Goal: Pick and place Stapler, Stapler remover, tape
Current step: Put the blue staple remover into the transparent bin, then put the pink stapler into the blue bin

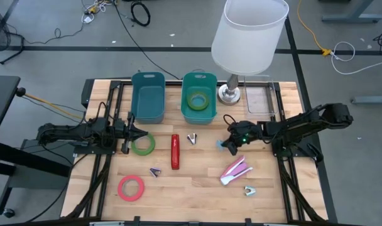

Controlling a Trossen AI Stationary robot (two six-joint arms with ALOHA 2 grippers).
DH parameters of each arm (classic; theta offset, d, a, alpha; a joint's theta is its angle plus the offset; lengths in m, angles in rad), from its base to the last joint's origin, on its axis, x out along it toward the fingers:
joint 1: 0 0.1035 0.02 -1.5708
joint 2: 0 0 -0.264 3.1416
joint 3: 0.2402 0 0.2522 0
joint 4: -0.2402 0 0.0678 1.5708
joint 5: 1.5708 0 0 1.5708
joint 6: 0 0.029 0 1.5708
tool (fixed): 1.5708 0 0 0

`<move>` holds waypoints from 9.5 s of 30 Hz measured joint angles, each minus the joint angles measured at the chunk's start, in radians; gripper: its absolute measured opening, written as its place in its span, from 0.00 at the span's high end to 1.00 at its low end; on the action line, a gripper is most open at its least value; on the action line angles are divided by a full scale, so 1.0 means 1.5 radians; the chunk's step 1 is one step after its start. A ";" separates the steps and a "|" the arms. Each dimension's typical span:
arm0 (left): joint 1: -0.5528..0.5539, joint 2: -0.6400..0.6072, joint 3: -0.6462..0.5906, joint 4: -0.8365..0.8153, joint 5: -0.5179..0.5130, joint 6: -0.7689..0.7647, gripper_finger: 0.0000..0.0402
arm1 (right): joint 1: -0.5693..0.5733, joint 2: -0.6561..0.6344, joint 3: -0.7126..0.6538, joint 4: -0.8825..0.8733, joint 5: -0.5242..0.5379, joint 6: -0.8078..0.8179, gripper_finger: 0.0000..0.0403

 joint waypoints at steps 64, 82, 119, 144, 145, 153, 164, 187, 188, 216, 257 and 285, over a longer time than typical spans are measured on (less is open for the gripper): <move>0.000 0.000 0.000 0.000 0.000 0.000 0.99 | -0.200 -0.321 0.304 -0.607 0.183 -0.134 1.00; 0.000 0.000 0.000 0.000 0.000 0.000 0.99 | -0.200 -0.322 0.424 -0.844 0.287 -0.195 1.00; 0.000 0.000 0.000 0.000 0.000 0.000 0.99 | -0.474 -0.302 0.413 -0.889 0.263 -0.332 1.00; 0.000 0.000 0.000 0.000 0.000 0.000 0.99 | -0.400 -0.448 0.392 -0.935 0.351 -0.224 1.00; 0.000 0.000 0.000 0.000 0.000 0.000 0.99 | -0.400 -0.448 0.388 -0.938 0.351 -0.225 1.00; 0.000 0.000 0.000 0.000 0.000 0.000 0.99 | -0.400 -0.449 0.301 -0.942 0.300 -0.224 1.00; 0.000 0.000 0.000 0.000 0.000 0.000 0.99 | -0.409 -0.403 0.268 -0.926 0.302 -0.224 1.00; 0.000 0.000 0.000 0.000 0.000 0.000 0.99 | -0.560 -0.238 0.267 -0.787 0.264 -0.261 1.00; 0.000 0.000 0.000 0.000 0.000 0.000 0.99 | -0.564 -0.235 0.267 -0.785 0.264 -0.264 1.00; 0.000 0.000 0.000 0.000 0.000 0.000 0.99 | -0.572 -0.232 0.267 -0.772 0.262 -0.282 0.61; 0.000 0.000 0.000 0.000 0.000 0.000 0.99 | -0.450 -0.444 0.268 -0.676 -0.017 -0.317 0.60; 0.000 0.000 0.000 0.000 0.000 0.000 0.99 | -0.116 -0.445 0.268 -0.623 -0.035 -0.319 0.60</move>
